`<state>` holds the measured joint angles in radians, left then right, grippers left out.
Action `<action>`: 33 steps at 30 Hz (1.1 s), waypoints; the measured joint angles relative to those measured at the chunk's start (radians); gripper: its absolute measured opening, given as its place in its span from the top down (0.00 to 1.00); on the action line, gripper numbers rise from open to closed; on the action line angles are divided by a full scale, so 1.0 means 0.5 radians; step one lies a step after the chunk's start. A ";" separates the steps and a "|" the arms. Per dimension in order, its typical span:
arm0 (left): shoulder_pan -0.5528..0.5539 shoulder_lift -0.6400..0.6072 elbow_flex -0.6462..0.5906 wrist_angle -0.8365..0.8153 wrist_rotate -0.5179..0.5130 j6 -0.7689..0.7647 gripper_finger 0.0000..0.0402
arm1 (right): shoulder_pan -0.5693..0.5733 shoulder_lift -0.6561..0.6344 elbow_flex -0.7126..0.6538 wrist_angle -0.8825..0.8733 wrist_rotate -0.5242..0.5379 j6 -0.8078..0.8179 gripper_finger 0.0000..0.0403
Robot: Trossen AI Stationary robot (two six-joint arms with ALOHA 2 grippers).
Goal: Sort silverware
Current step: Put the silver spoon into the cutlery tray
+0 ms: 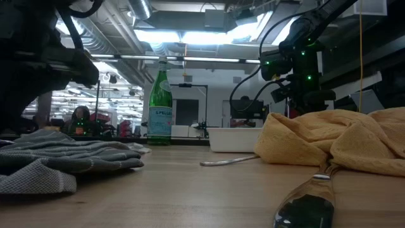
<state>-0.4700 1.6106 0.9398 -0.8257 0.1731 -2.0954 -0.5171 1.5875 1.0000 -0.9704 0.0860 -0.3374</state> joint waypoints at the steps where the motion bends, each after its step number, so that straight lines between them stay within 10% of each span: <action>1: -0.007 0.013 0.000 0.001 0.000 -0.001 0.68 | 0.000 0.000 0.000 -0.001 0.000 0.000 0.65; 15: -0.030 0.225 0.005 0.115 -0.049 -0.032 0.69 | 0.000 0.000 0.001 0.002 -0.001 0.000 0.65; 24: -0.029 0.216 0.003 0.138 -0.080 0.017 0.96 | 0.000 0.000 0.001 0.000 0.000 0.000 0.65; 33: -0.029 0.218 0.043 0.220 -0.096 0.063 0.98 | 0.000 0.000 0.001 -0.116 0.000 0.000 0.65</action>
<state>-0.4847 1.7195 0.9612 -0.7158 0.1253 -2.0641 -0.5171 1.5875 1.0004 -1.0286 0.0860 -0.3374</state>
